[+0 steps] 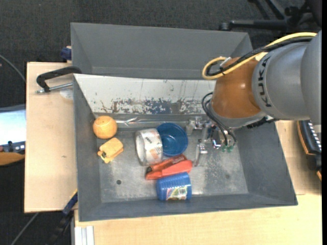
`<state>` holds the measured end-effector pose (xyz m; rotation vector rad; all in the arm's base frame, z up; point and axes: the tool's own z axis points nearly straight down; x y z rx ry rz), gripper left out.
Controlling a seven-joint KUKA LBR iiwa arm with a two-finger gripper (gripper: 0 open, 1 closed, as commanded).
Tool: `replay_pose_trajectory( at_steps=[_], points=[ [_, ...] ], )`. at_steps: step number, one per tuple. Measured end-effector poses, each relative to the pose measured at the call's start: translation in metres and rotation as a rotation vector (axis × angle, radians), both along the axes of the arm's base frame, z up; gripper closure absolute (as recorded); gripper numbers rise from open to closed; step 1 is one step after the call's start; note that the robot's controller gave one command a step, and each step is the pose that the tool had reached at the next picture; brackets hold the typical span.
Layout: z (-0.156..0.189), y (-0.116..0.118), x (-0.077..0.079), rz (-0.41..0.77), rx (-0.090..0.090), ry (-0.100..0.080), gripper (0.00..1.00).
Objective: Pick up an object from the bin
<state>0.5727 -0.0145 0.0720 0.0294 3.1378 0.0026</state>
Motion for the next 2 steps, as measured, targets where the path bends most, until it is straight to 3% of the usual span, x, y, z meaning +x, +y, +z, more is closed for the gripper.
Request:
replay_pose_trajectory(
  at_steps=[2],
  points=[
    [0.0,0.053,-0.019,-0.068,0.0,-0.005,0.0]
  ],
)
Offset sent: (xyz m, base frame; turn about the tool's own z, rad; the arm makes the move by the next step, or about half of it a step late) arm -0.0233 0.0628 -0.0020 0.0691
